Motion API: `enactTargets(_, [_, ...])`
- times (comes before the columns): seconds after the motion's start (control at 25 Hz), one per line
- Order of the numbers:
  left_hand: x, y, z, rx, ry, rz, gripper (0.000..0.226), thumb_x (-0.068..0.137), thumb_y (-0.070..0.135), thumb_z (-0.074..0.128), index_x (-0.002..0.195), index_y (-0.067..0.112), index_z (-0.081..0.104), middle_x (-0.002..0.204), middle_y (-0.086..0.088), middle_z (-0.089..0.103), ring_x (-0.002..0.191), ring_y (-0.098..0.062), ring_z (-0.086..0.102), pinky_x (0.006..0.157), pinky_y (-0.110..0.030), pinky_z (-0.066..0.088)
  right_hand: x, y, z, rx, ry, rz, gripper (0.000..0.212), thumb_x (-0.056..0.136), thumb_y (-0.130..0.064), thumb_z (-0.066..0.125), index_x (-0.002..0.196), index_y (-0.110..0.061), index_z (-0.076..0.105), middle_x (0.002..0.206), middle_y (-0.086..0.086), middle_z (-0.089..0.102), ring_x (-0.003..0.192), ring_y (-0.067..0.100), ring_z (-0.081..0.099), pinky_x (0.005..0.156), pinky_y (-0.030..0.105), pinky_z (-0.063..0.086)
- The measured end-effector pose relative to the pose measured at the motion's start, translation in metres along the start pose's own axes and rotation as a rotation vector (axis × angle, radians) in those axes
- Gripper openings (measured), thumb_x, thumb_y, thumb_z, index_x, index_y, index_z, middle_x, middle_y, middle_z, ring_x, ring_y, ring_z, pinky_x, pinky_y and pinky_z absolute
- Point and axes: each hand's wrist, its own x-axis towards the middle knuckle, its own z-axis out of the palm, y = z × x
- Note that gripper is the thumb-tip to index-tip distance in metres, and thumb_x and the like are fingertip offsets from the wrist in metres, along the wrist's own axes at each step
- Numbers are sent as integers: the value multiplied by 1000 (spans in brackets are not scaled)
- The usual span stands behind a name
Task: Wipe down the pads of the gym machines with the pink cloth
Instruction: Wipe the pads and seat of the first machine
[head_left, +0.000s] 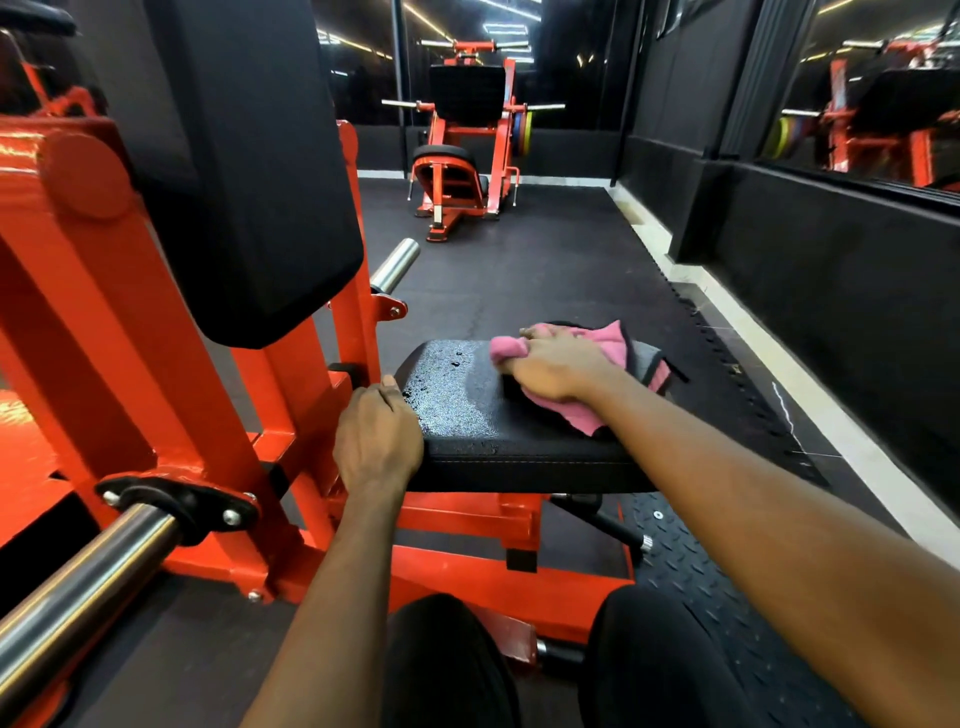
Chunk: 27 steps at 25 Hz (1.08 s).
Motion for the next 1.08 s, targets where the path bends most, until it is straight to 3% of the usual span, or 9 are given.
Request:
enactTargets(0.08, [0,0,-2,-9,-19,3,46,107,33,30,106,1,65,119,-25,62,111,-44,55,91,-46,41,-28,-17,5,36,7,-137,53,102,-51,25,139,-21,48,157,9,37,148,30,31,120,53,24])
enactTargets(0.16, [0,-1,-2,-14,-32,0,47,107,32,30,107,1,65,119,-26,62,111,-44,55,91,-45,41,-62,-23,9,38,14,-230,54,104,-50,30,153,-27,38,166,2,23,154,23,18,124,48,18])
enactTargets(0.28, [0,0,-3,-22,-34,21,48,107,33,28,105,1,64,117,-26,62,109,-44,56,90,-44,40,-98,-21,31,-79,145,-286,63,97,-60,20,158,-43,21,169,2,14,155,25,13,125,50,15])
enactTargets(0.4, [2,-1,-1,-32,-36,16,49,108,33,28,107,0,64,120,-27,61,112,-45,54,92,-45,39,-88,-34,42,-129,180,-151,78,85,-66,8,158,-40,20,168,8,17,154,32,14,122,55,17])
enactTargets(0.52, [5,-3,1,-21,-34,2,48,108,32,28,108,0,64,121,-27,60,112,-45,54,91,-46,39,-57,-49,43,-86,185,-70,69,97,-61,28,159,-32,24,167,12,18,154,36,15,122,59,16])
enactTargets(0.68, [6,-4,3,-13,-18,4,46,108,31,28,108,2,64,119,-26,61,112,-44,54,90,-45,40,-4,-32,28,-19,55,-25,61,103,-50,22,158,-25,30,168,12,16,153,38,15,121,60,13])
enactTargets(0.8, [4,-4,2,-11,-17,10,45,107,32,29,108,3,64,119,-25,62,111,-43,55,89,-45,41,26,-7,15,-12,20,84,58,101,-49,23,153,-29,38,168,6,16,152,37,20,122,62,15])
enactTargets(0.92, [4,-4,0,-14,-27,2,45,107,33,29,106,5,64,117,-24,62,110,-42,56,88,-45,42,27,32,3,41,26,189,56,96,-47,29,148,-35,45,168,1,17,149,35,29,119,61,22])
enactTargets(1.08, [3,-5,0,-33,-20,1,46,107,33,29,102,3,64,115,-24,63,107,-43,56,86,-45,42,-11,64,1,75,100,315,54,97,-49,29,144,-30,49,164,1,27,140,37,42,108,55,35])
